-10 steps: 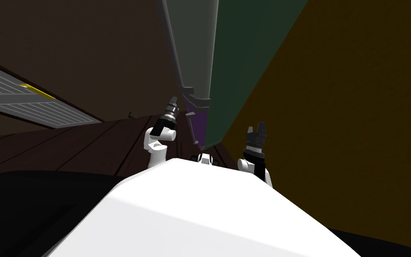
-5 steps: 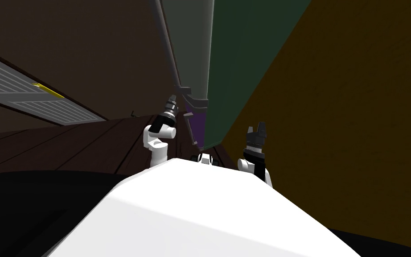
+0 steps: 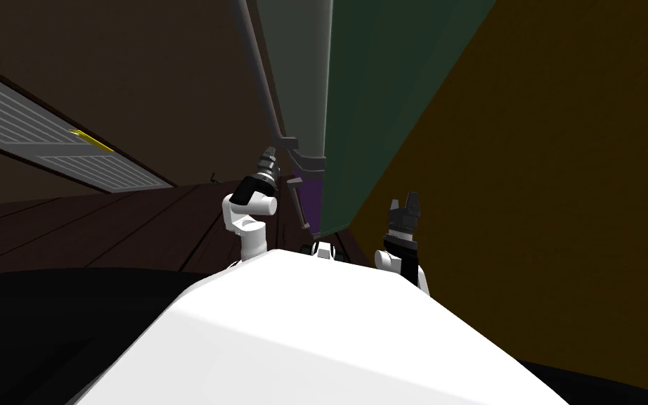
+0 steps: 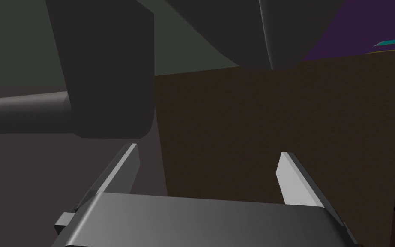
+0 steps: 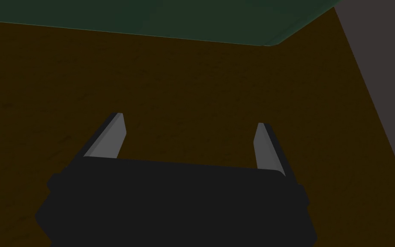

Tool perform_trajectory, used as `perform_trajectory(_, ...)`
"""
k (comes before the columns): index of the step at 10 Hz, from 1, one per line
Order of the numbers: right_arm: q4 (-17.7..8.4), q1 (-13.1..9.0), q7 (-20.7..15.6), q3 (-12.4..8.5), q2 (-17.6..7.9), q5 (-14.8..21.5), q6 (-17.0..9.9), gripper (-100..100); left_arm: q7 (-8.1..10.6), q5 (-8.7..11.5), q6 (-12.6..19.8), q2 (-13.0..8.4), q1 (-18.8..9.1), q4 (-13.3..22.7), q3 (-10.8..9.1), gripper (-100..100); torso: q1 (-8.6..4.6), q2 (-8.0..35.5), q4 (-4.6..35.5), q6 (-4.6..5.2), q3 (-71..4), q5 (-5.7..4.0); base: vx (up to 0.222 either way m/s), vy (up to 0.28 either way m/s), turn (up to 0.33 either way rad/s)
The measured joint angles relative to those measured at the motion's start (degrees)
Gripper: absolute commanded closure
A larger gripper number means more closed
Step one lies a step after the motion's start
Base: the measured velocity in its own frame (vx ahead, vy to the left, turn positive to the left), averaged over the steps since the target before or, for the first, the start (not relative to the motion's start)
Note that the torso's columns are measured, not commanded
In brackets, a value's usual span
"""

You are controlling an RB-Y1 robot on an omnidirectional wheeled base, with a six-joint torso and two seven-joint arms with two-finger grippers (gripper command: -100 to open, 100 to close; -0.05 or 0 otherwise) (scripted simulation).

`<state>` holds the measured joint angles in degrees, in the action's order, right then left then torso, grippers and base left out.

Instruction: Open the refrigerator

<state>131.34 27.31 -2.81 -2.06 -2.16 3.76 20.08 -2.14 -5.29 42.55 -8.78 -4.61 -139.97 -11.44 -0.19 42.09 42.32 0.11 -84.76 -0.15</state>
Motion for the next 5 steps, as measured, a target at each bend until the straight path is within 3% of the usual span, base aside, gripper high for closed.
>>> perform_trajectory(5,0.0,0.0,0.0,0.0,0.0,0.0,0.0,0,0.26,-1.8,8.7,6.1,-4.7,-4.5,-1.12,-100,-0.48,-0.1,0.0,0.3,-0.1,-0.3,0.046,-0.065,0.06)
